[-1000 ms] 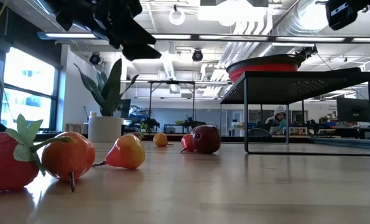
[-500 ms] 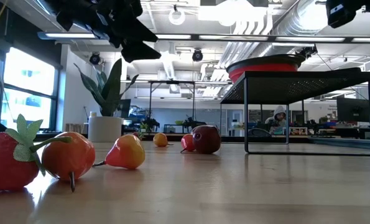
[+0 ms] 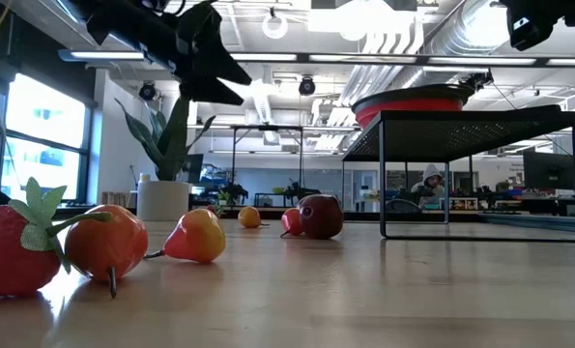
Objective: Pick & Place Fruit
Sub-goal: Put the pear into the strainer bowl on the shelf
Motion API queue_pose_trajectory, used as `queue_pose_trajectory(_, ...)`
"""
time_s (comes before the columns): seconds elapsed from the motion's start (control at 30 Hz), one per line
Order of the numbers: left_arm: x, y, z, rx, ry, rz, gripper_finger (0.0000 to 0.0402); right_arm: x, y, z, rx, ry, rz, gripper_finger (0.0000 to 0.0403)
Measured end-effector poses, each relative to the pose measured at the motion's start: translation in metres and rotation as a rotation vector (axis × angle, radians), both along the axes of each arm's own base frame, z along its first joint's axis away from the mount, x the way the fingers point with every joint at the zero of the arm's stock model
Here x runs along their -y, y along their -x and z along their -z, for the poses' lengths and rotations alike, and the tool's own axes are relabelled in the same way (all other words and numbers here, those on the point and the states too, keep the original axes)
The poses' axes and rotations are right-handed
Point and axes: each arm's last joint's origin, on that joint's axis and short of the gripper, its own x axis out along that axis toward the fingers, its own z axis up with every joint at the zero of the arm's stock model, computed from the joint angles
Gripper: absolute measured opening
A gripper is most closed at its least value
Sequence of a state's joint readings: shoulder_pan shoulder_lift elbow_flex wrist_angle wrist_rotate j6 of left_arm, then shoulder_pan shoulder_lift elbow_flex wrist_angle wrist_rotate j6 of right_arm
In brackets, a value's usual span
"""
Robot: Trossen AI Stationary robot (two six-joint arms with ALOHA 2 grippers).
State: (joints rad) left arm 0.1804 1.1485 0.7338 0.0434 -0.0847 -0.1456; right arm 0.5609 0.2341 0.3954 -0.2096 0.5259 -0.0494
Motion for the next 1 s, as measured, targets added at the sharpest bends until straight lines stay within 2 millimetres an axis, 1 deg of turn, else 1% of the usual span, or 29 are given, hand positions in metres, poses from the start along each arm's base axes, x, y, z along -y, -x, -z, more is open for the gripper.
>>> queue_pose_trajectory(0.2,-0.001,0.0,0.001,-0.016,-0.019,-0.073,0.0329,0.0,0.0,0.0,-0.001,0.001,0.0,0.0003)
queue_pose_trajectory(0.3,-0.001,0.0,0.002,-0.019,-0.01,-0.081,0.0329,0.0,0.0,0.0,-0.004,0.003,0.0,0.0003)
queue_pose_trajectory(0.5,0.005,-0.016,0.015,-0.072,-0.009,-0.07,0.0329,0.0,0.0,0.0,-0.004,0.003,0.0,0.0003)
queue_pose_trajectory(0.63,0.004,-0.028,0.027,-0.186,-0.008,-0.06,0.0329,0.0,0.0,0.0,-0.004,0.003,0.0,0.0002)
queue_pose_trajectory(0.73,0.002,-0.039,0.033,-0.233,-0.008,-0.067,0.0329,0.0,0.0,0.0,-0.004,0.003,0.0,0.0002)
queue_pose_trajectory(0.87,0.0,-0.047,0.042,-0.266,-0.018,-0.086,0.0329,0.0,0.0,0.001,-0.006,0.004,0.0,0.0002)
queue_pose_trajectory(1.0,-0.001,-0.049,0.049,-0.291,-0.016,-0.108,0.0329,0.0,0.0,0.001,-0.006,0.004,0.0,0.0002)
